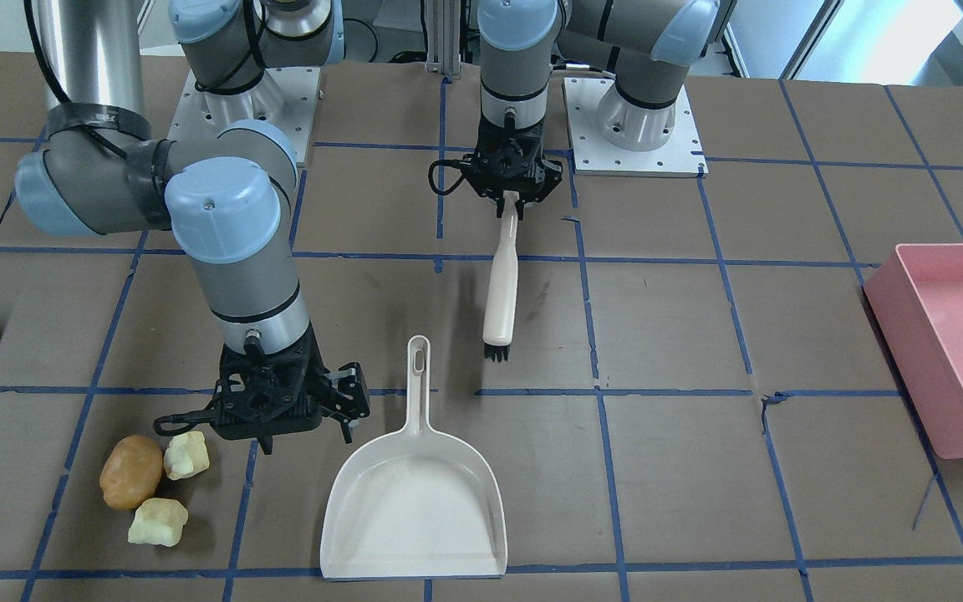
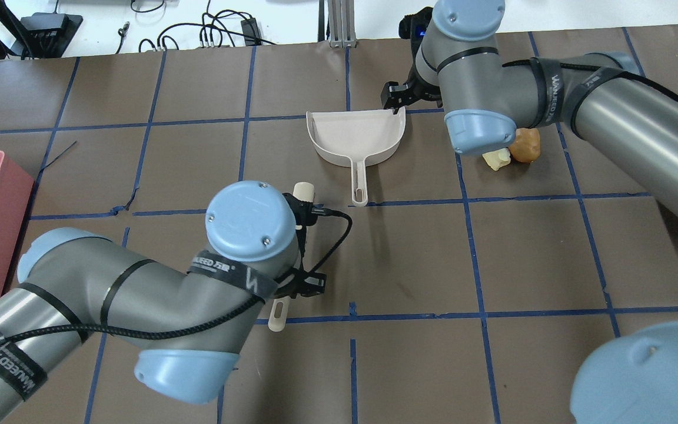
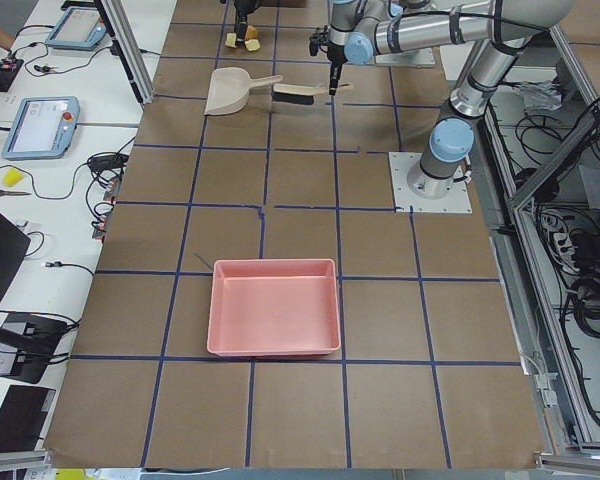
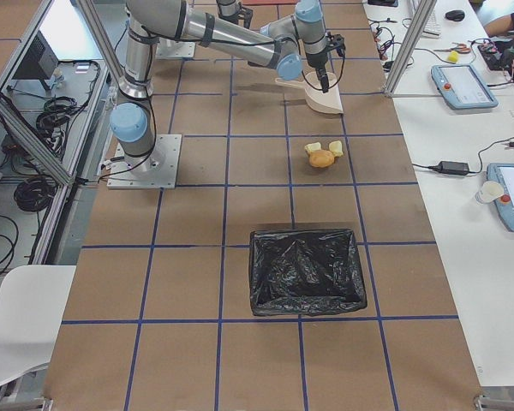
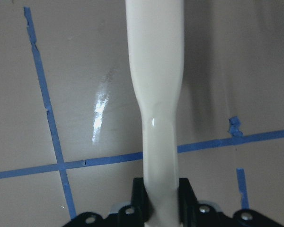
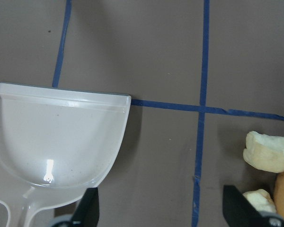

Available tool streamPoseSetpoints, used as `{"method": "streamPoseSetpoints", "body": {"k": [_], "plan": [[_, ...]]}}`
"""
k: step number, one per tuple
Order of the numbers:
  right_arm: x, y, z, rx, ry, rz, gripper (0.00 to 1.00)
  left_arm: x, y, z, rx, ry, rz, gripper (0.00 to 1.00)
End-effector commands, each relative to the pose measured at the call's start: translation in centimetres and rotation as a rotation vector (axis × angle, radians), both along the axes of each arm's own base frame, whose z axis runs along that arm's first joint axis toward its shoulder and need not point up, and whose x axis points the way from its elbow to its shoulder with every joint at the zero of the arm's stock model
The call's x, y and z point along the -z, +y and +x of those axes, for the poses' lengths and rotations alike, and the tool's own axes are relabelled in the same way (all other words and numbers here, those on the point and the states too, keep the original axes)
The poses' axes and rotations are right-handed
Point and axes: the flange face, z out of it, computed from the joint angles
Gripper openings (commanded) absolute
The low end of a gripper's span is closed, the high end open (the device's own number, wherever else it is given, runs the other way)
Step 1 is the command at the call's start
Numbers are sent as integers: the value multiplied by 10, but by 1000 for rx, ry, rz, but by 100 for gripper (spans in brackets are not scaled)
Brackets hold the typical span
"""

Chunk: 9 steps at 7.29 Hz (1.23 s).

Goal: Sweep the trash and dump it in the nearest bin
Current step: 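Reach the right gripper to the dustpan handle while the left lifts the brush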

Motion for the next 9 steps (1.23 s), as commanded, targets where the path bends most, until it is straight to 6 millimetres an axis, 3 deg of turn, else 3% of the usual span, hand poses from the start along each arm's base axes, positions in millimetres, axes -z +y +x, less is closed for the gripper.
{"method": "streamPoseSetpoints", "body": {"k": [1,2,5,8,9], "plan": [[35,40,44,29,-40,-18,92,1,-42,55,-60,71,22,0],[39,53,64,41,-14,-20,92,5,-55,70,-97,73,28,0],[56,73,101,112,-50,2,93,8,-54,70,-96,61,42,0],[77,83,107,95,-30,42,91,10,-60,72,-99,64,42,0],[80,84,106,94,-24,53,85,12,-62,71,-89,64,42,0]]}}
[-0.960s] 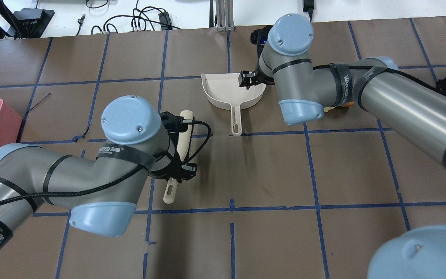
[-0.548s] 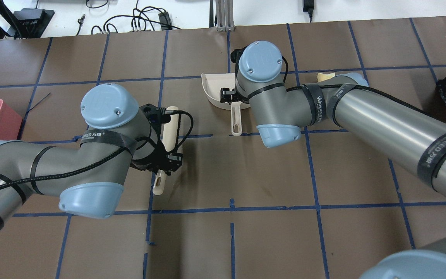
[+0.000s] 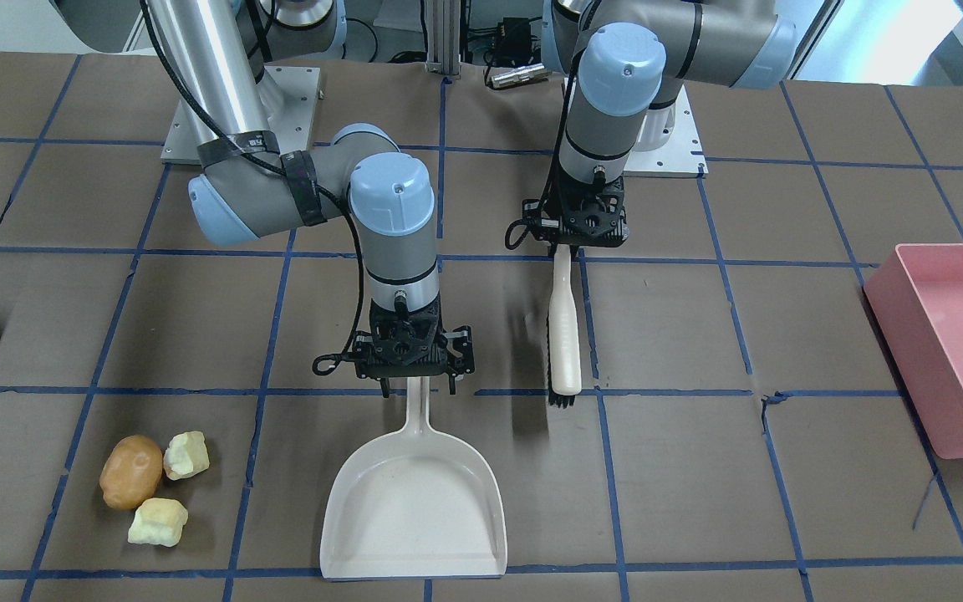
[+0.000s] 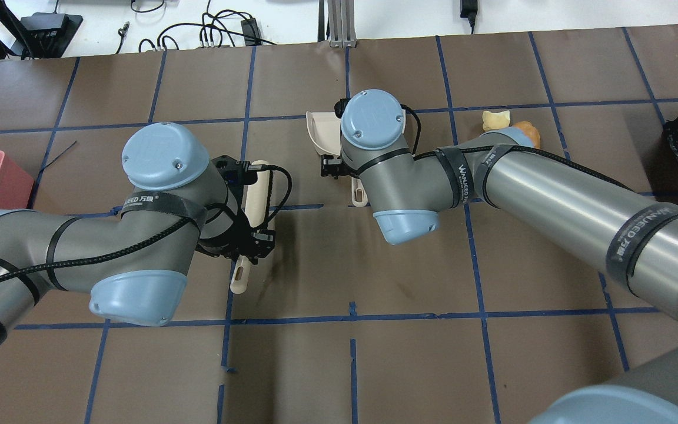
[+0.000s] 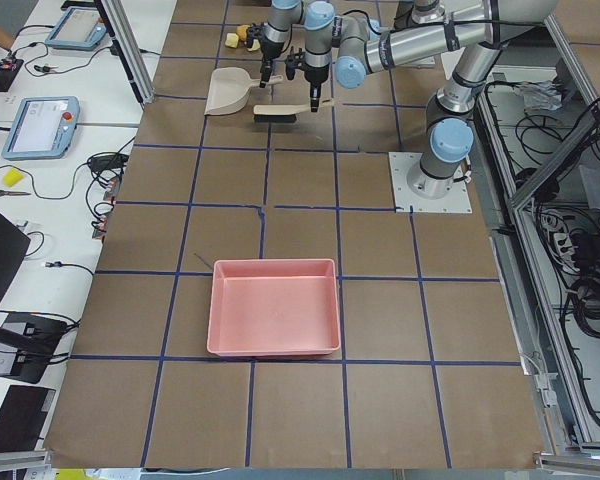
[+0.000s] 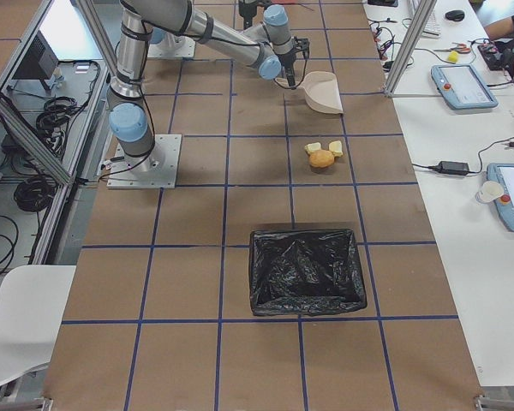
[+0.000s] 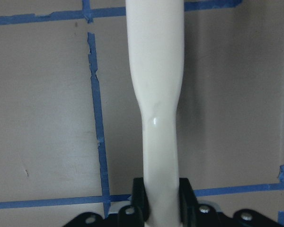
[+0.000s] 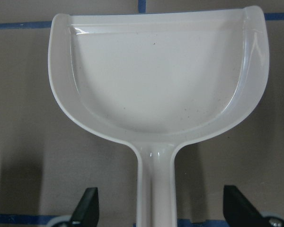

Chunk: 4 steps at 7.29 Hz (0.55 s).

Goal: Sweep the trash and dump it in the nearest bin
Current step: 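Grasp the white dustpan handle with the right gripper and lift it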

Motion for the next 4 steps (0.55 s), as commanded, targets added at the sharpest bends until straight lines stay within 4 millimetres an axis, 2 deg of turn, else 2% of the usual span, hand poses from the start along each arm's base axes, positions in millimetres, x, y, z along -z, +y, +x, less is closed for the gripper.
{"method": "streamPoseSetpoints", "body": {"k": [1,2,3,4], "plan": [[5,2,-1,-2,8,18,84,1,-4,0,8,4,-3,0],[6,3,-1,-4,10,21,72,-2,-6,0,6,5,-10,0],[8,4,-2,-4,11,25,55,-6,-10,0,6,5,-12,0],[12,7,-2,-4,14,34,41,-6,-9,0,6,5,-10,1]]}}
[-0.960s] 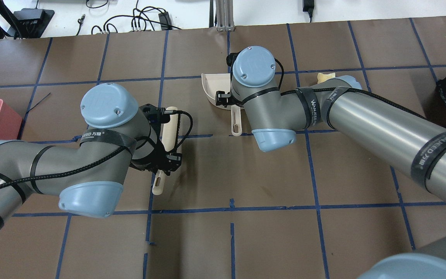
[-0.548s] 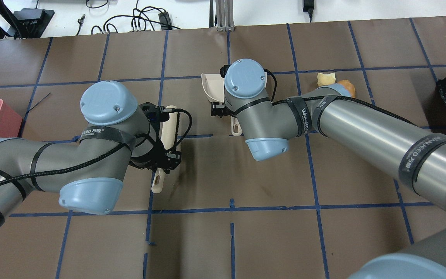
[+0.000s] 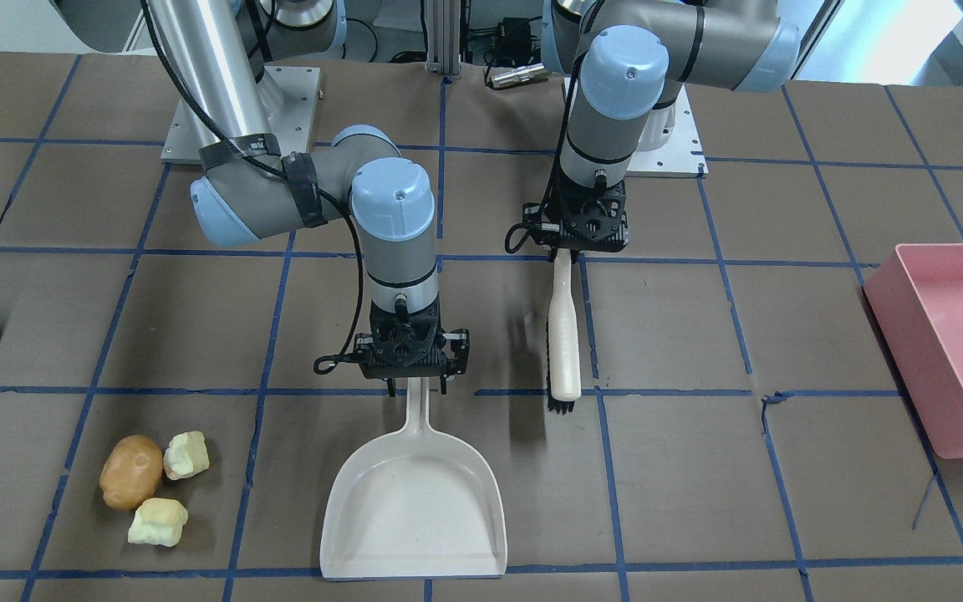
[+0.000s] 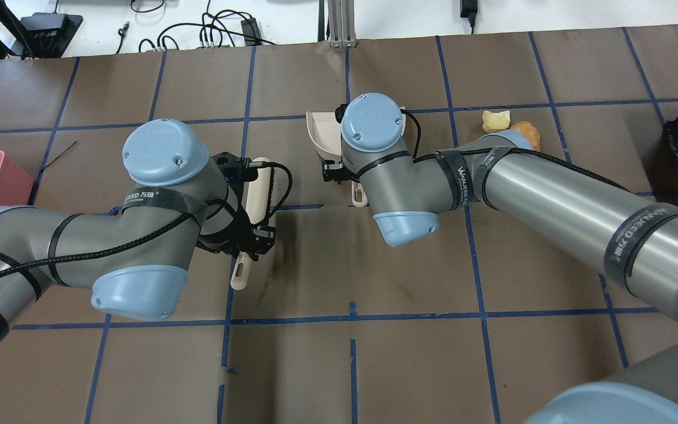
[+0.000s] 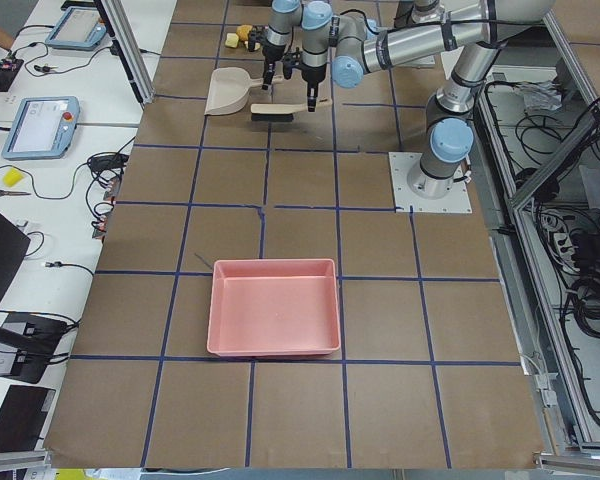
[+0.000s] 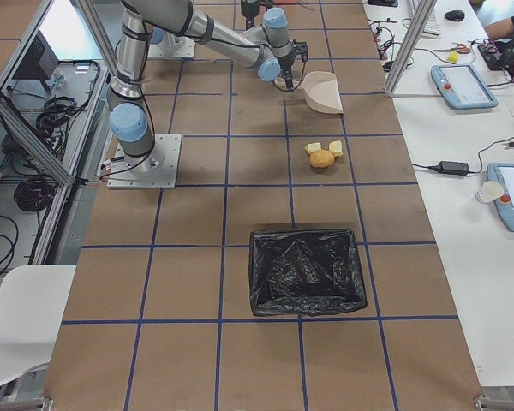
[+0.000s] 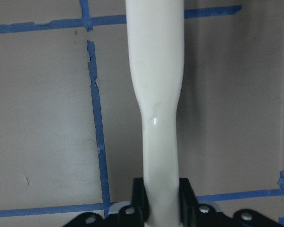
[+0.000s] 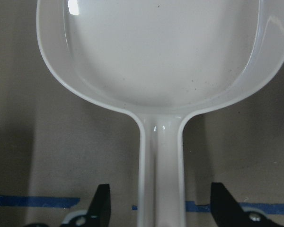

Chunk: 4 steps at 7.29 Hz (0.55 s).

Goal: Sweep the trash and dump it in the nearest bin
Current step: 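Grasp the white dustpan handle with the right gripper and lift it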

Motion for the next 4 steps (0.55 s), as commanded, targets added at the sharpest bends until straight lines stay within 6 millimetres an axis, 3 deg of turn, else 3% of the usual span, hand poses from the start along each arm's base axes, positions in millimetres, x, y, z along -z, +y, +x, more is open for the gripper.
{"method": "streamPoseSetpoints", "body": {"k": [1,2,4], "plan": [[4,3,-1,-1,2,8,22,-2,-1,0,0,0,0,1],[3,3,0,-3,3,6,9,-2,-2,0,0,0,-2,1],[-5,0,0,-9,-1,-10,7,-1,-2,0,0,0,1,1]]}}
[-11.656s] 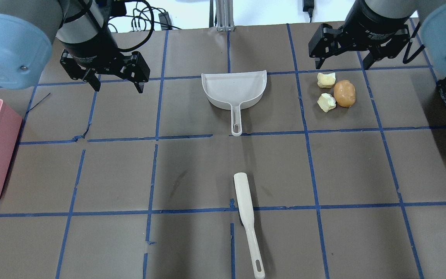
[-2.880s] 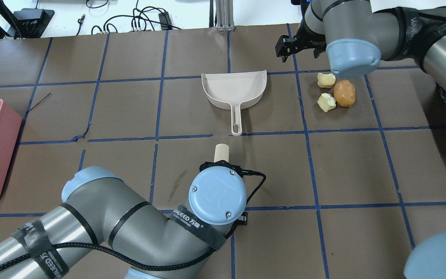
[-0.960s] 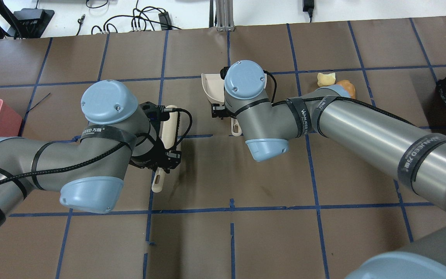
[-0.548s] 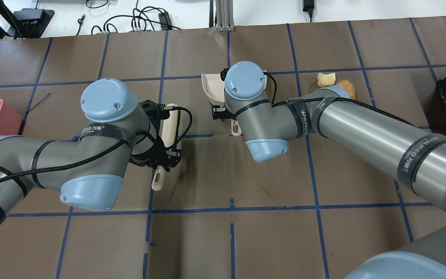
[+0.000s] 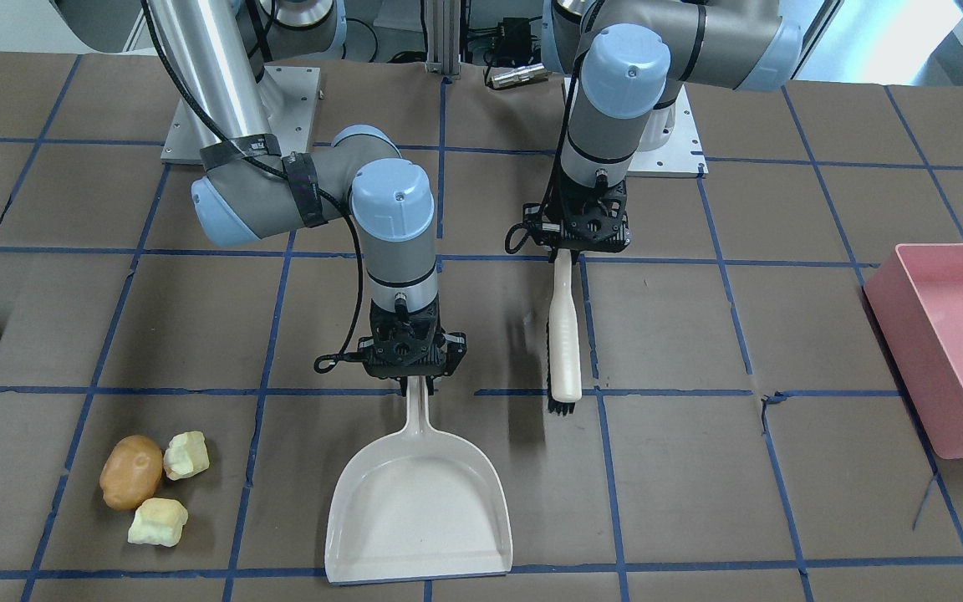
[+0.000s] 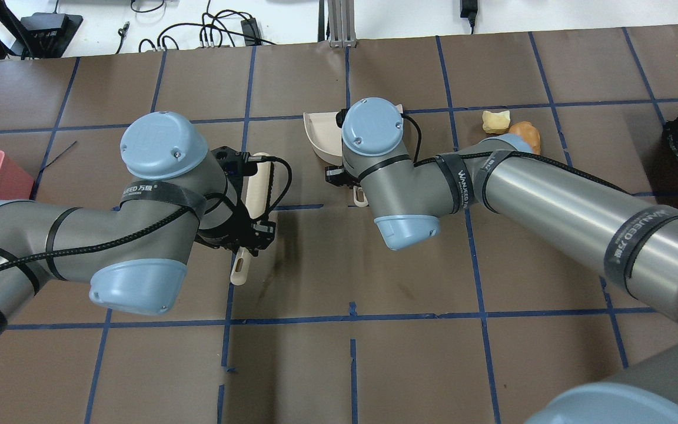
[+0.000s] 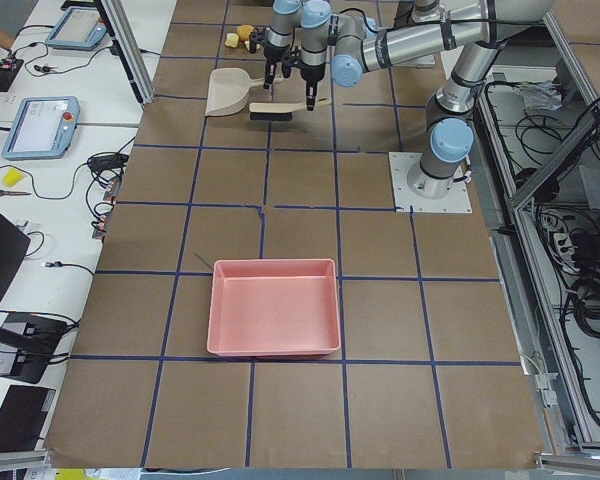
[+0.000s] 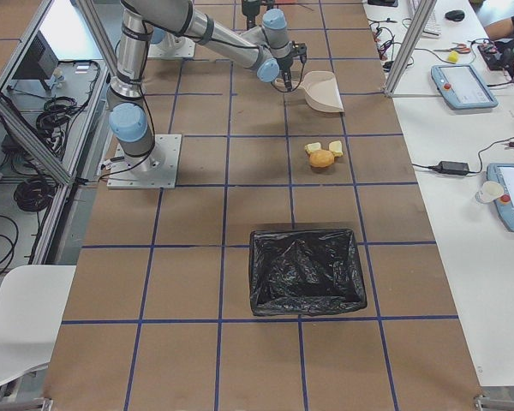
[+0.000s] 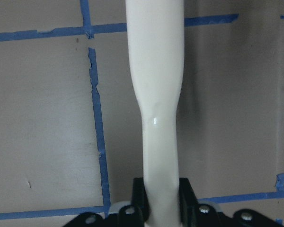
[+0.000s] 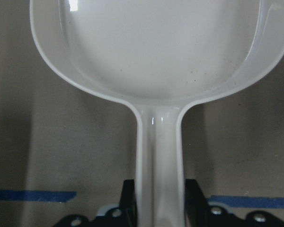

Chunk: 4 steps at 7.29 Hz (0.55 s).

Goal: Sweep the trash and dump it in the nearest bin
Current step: 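Grasp the white dustpan handle with the right gripper and lift it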

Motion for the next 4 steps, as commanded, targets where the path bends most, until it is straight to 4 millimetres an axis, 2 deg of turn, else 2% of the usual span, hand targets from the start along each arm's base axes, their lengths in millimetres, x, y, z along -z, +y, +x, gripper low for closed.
{"method": "streamPoseSetpoints", "body": {"k": [1,3,4], "plan": [[-13,-6,-4,-14,0,-24,5,1,0,0,0,0,2,1],[-43,-24,-28,3,2,-24,3,0,0,0,2,0,0,1],[-74,-38,-66,-7,24,20,2,1,0,0,0,0,2,1]]}}
